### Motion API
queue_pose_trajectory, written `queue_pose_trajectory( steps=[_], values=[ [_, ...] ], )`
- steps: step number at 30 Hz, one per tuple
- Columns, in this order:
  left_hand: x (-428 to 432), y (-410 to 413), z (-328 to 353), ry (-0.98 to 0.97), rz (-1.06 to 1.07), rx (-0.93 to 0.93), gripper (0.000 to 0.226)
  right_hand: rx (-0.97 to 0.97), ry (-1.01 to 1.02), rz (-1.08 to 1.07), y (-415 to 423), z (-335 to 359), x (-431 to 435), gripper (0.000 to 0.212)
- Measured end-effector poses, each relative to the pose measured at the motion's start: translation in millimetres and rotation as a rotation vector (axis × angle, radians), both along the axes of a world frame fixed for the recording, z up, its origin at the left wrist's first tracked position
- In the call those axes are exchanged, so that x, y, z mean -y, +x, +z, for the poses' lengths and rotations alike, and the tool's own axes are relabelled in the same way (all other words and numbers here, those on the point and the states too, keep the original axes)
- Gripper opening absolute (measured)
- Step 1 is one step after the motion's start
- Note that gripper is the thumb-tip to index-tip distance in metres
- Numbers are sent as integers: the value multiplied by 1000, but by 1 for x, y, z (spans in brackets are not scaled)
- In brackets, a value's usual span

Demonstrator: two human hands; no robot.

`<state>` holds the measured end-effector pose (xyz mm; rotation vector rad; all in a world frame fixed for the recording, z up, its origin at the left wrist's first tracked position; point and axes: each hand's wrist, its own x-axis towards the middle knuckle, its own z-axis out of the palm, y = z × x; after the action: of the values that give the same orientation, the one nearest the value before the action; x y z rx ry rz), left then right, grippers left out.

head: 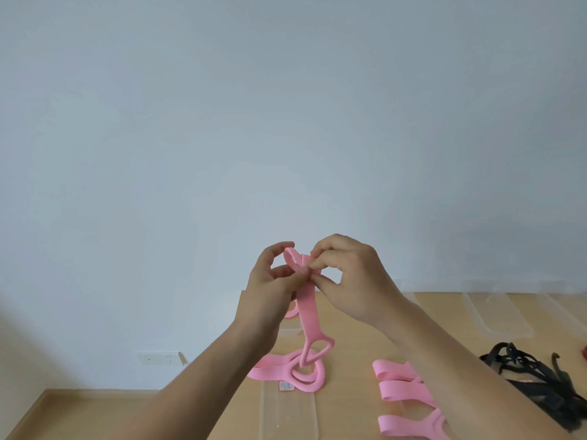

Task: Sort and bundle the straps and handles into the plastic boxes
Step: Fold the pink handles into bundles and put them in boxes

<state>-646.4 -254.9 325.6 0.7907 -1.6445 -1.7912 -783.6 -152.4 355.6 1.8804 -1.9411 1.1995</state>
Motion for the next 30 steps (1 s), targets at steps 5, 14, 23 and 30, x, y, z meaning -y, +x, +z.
queue_pose_trajectory(
  steps=[5,14,23,30],
  values=[
    [0,2,2,-90,-48,33,60,47,94,-60,-7,5,1,25],
    [-1,0,-2,-137,-12,30,70,74,268,11,-5,7,1,11],
    [2,-2,-12,-147,21,76,22,255,173,-42,-3,6,-1,11],
    [-2,0,-5,-118,23,69,17,305,153,-55,-5,4,0,10]
  ],
)
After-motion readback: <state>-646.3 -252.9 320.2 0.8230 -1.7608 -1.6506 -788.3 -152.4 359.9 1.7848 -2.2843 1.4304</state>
